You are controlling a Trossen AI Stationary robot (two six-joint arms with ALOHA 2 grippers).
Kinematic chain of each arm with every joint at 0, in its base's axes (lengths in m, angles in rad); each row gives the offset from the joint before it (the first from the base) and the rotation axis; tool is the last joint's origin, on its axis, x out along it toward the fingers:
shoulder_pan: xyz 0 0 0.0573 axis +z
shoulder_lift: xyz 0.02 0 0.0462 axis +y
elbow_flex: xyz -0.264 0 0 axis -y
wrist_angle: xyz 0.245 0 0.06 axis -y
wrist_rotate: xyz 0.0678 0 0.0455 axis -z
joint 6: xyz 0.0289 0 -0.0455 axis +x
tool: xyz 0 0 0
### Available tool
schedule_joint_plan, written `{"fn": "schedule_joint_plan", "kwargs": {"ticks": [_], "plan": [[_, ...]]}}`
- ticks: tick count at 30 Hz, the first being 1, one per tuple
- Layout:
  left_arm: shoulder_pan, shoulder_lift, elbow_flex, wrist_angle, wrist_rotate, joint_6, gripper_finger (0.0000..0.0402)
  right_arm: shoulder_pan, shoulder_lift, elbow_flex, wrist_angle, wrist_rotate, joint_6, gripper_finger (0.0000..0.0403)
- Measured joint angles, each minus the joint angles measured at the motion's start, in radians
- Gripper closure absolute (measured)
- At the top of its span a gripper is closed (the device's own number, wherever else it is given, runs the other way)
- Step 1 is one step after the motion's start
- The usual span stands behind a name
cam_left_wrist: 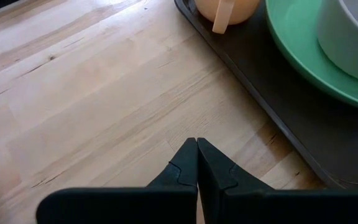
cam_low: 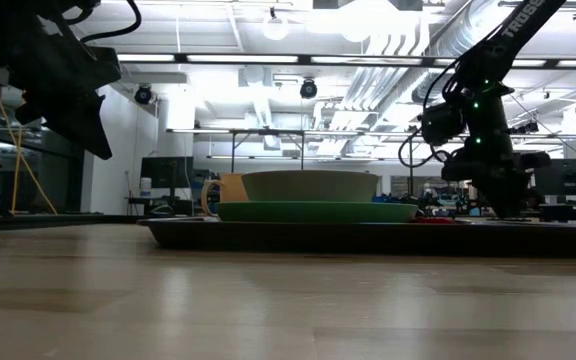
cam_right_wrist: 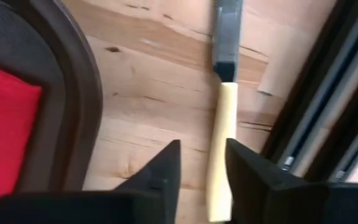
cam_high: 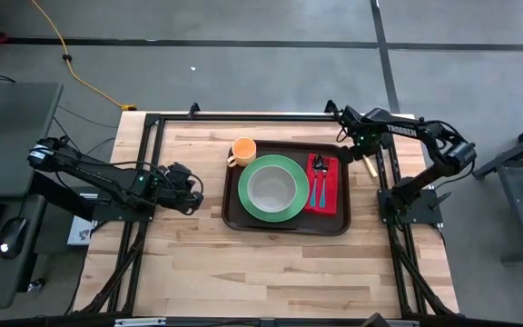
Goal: Set up tray
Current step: Put the yellow table knife on the red napkin to the right of the blue fork
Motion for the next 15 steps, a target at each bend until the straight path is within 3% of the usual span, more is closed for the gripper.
{"fn": "schedule_joint_plan", "kwargs": {"ticks": [8, 11, 15], "plan": [[0.000, 0.000, 0.000, 0.000, -0.009, 0.030, 0.0371, -0.003, 0.001, -0.113, 0.096, -0.009, 0.036, 0.0229], [0.000, 0.000, 0.000, 0.000, -0.010, 0.030, 0.0371, -0.003, 0.001, -0.136, 0.093, 0.043, 0.062, 0.0219], [0.000, 0.000, 0.000, 0.000, -0.010, 0.030, 0.0371, -0.004, 0.001, -0.130, 0.080, 0.024, 0.057, 0.0218]]}}
